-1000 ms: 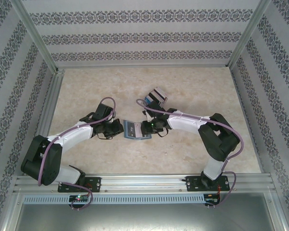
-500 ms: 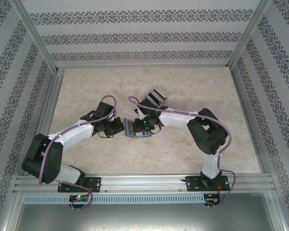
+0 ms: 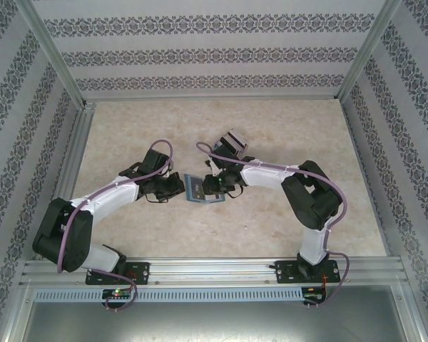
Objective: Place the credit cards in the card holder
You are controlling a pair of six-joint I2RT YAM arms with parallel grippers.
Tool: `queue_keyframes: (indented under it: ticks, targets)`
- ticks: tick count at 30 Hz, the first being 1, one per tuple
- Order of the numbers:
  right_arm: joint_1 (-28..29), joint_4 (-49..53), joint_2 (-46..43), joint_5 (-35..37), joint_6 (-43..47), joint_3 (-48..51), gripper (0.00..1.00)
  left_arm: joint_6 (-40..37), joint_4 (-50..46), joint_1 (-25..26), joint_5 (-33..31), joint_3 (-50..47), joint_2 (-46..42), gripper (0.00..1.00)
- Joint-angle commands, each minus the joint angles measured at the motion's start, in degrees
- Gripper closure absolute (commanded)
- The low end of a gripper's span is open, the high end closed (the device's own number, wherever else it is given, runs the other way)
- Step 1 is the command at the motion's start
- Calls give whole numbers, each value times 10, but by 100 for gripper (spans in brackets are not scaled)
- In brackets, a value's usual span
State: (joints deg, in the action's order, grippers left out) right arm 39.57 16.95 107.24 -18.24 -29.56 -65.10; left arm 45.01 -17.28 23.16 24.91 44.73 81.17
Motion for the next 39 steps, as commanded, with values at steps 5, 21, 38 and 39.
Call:
queue_keyframes:
  ticks: [5,21,38,39]
  targets:
    - [5,4,-39,-26,-11,-8,73,-9,-9,3,4,18,3,100]
    - [34,-41,2,-73,-61,-48,62,-2,-4,3,27,29,1,100]
    - [37,-3,11,-40,-38,-57,56,-4,-9,3,23,32,-3,100]
    - [36,-3,8,-39,-38,-57,56,-3,-9,3,23,32,-4,100]
